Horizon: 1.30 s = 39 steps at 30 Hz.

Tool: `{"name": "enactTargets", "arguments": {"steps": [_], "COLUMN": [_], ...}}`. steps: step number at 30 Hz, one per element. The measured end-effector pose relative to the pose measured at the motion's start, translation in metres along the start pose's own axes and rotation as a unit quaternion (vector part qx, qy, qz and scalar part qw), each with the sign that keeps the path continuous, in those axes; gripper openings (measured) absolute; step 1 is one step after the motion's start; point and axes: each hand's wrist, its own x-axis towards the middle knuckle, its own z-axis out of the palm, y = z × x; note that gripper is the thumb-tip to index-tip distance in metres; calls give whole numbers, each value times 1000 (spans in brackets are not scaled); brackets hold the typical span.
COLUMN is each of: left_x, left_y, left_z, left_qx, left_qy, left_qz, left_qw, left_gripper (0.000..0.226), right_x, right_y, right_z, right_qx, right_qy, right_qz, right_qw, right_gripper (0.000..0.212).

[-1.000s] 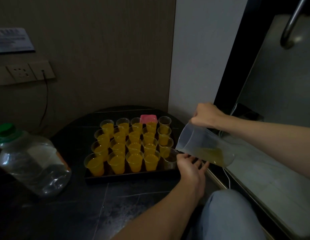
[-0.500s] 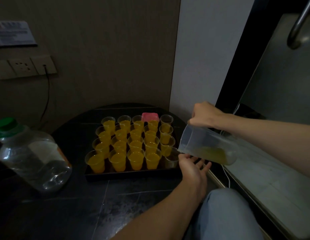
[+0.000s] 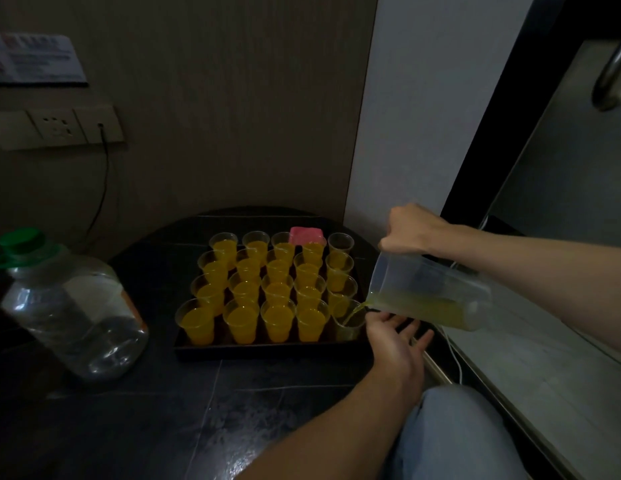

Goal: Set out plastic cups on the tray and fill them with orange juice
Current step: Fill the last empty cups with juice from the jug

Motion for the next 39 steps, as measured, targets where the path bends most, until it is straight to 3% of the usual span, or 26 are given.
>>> {"name": "enactTargets", "arguments": {"steps": [17, 39], "left_x": [2, -4], "left_y": [3, 13], "left_z": [4, 2], "left_qx": [2, -31], "left_qy": [-8, -14], "left_qz": [12, 0], "left_qw": [1000, 999], "left_gripper": [44, 43], "right_x": [9, 8], "right_y": [-13, -31], "right_z": [-13, -18], "right_qx": [-21, -42], "right_qy": [-16, -24], "right_qz": [8, -5], "right_qw": [1000, 999], "right_gripper": [22, 29]}}
